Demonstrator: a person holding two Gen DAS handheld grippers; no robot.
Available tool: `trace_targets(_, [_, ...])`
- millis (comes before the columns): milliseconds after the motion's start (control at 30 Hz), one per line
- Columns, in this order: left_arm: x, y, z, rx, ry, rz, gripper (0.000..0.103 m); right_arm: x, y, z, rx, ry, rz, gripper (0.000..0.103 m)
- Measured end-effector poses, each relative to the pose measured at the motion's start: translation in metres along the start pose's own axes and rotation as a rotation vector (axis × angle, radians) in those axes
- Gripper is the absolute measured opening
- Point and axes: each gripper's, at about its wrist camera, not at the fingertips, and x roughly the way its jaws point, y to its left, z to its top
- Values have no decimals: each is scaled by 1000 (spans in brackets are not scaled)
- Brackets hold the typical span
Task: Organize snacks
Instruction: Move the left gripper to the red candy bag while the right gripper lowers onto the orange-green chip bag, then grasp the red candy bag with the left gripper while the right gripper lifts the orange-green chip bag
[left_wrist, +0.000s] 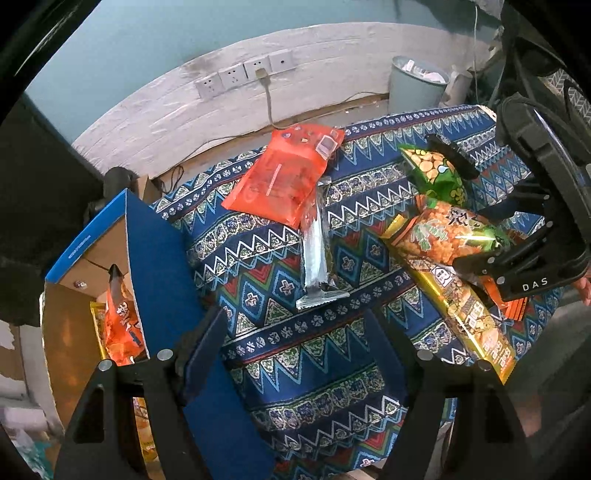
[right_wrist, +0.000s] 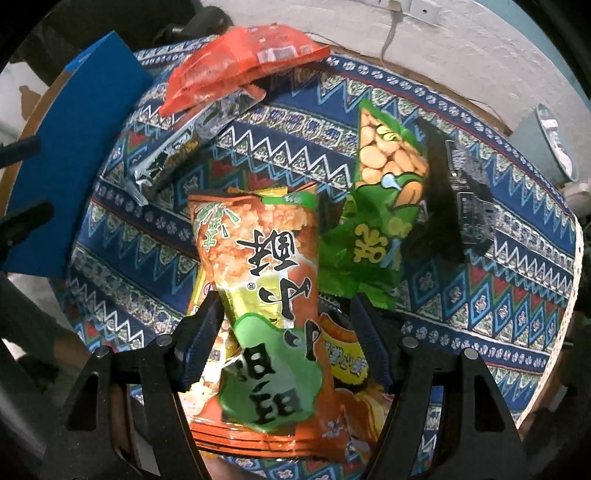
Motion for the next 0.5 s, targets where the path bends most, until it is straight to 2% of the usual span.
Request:
trace_targets(33, [0,2,0,-4,-1,2,77,2,1,-1,-10,3,0,61])
trace_targets(67, [1,3,1,-9,-1,1,78,3,3,-1,-22,9,3,45])
trace_targets(100, [2,6,1,-19,1,-2,78,3,5,-1,-33,11,-5,42])
trace_targets(200, [4,11,2,-37,2,-10,78,0,11,1,-64,1,-21,38])
trace_targets(500, [9,21,24,-61,-16,-44,81,-32,5,18,-44,-78,8,37])
